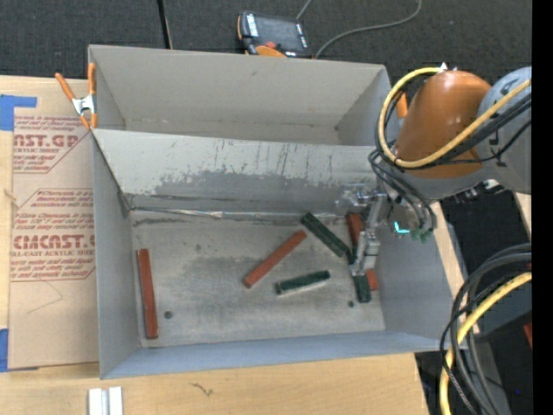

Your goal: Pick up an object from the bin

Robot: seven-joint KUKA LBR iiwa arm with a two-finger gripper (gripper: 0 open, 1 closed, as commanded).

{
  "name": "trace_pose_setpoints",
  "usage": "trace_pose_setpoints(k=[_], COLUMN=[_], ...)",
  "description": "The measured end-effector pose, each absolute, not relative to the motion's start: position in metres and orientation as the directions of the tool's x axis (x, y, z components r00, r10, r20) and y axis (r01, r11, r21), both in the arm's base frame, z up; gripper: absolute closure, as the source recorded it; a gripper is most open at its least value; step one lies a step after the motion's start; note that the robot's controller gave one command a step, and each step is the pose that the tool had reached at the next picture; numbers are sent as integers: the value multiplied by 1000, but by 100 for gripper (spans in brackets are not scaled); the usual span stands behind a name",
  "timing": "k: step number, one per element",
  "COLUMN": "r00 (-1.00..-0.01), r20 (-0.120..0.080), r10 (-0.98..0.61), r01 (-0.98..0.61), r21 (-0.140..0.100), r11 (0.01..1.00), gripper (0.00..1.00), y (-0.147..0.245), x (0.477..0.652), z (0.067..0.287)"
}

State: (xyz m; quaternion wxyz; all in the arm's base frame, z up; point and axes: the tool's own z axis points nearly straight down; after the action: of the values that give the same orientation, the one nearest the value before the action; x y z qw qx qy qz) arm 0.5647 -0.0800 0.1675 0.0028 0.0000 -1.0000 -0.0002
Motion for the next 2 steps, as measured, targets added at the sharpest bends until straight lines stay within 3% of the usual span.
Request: trace_pose_setpoints(k=[1,2], r00=[-962,-854], r20=[-3,-4], r10=[274,520], r01=[274,520], r21=[2,2], r11=[962,854], gripper=[0,0], y=[-76,-79], x=[581,585], z=[69,101])
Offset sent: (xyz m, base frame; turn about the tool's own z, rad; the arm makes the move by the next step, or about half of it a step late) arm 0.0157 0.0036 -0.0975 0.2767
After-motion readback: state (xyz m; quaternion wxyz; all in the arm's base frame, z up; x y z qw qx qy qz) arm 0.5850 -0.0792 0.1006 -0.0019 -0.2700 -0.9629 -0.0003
